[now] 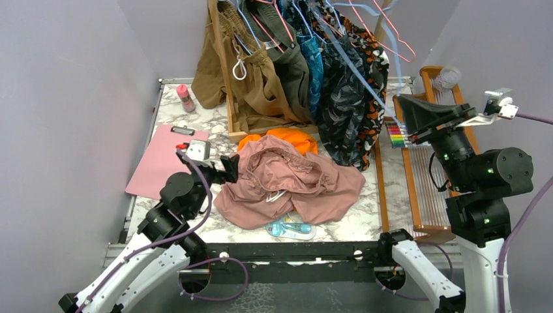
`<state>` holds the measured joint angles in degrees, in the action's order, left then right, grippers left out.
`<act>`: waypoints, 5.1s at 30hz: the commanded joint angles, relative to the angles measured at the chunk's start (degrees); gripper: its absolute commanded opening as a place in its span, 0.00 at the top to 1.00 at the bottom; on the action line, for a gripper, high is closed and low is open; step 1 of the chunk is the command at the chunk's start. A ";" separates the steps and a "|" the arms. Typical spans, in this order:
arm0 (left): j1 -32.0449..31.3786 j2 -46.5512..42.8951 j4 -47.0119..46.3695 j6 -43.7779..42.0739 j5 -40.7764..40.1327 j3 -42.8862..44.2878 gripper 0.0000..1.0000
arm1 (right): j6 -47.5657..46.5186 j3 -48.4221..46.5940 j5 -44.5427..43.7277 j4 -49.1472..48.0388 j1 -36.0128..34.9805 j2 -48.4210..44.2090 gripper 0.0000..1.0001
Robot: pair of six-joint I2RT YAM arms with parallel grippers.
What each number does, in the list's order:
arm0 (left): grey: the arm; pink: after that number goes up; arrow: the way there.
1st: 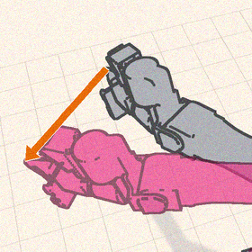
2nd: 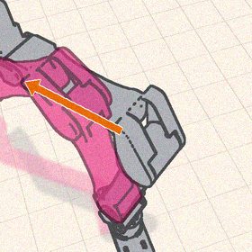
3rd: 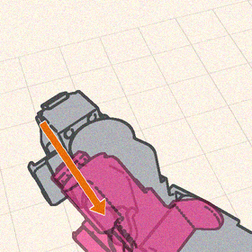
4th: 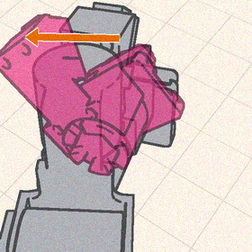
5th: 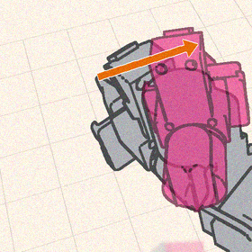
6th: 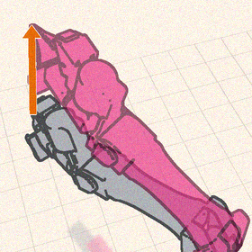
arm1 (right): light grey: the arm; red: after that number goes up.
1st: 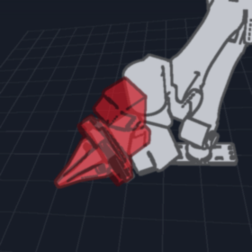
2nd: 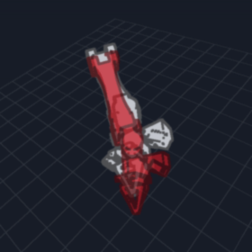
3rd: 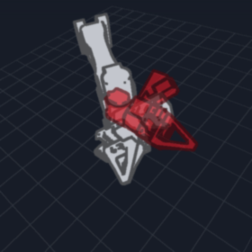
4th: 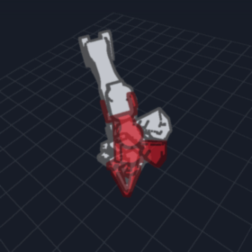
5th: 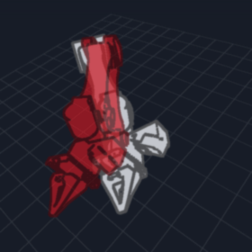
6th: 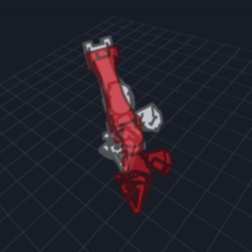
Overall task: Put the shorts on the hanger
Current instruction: Pick up the hanger from the clothesline.
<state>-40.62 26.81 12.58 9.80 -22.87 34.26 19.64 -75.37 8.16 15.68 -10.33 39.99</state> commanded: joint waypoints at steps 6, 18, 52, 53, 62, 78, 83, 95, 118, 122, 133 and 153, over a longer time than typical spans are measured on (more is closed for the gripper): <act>-0.16 -1.89 0.94 -4.21 -3.52 17.52 0.02 | -2.17 1.38 34.19 -8.99 -9.06 5.47 0.99; -0.20 5.96 4.60 -11.86 25.13 34.76 0.02 | -8.31 12.81 40.56 -10.78 -19.93 7.36 0.99; -0.16 10.04 9.90 -29.43 45.07 26.18 0.81 | -8.63 18.98 45.71 -2.67 -20.76 -0.90 0.99; -0.16 10.06 9.82 -29.53 45.04 26.27 0.91 | -8.85 18.44 45.38 -2.07 -20.85 -0.69 0.99; -0.16 12.69 8.45 -28.84 50.64 24.46 1.00 | -13.04 5.98 39.57 5.99 -24.85 6.94 0.14; -0.18 17.93 1.40 -26.24 55.56 22.12 1.00 | -9.21 -9.67 38.24 9.60 -35.46 29.69 0.17; -0.25 18.23 0.40 -26.18 54.82 21.61 1.00 | -5.13 -9.51 37.68 9.00 -35.55 31.63 0.31; -0.59 19.37 0.35 -26.58 54.19 22.29 1.00 | 7.95 -7.64 36.20 2.24 -35.55 32.98 0.51; -1.48 20.91 -0.18 -25.60 52.25 22.92 1.00 | 9.15 0.22 32.17 -3.35 -35.55 30.16 0.98; -1.48 21.01 -0.27 -25.45 52.46 22.80 1.00 | 9.69 1.75 31.44 -5.25 -35.55 28.75 0.91; -1.52 20.86 -0.34 -25.28 53.15 22.92 1.00 | 11.34 4.67 27.93 -8.68 -35.55 26.64 0.49; -1.59 20.73 -0.36 -25.23 53.72 22.91 1.00 | 13.06 6.99 28.84 -12.50 -35.50 26.72 0.75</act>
<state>-42.02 47.94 14.26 -16.05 29.58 56.01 32.21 -68.93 36.73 5.76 -45.43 66.74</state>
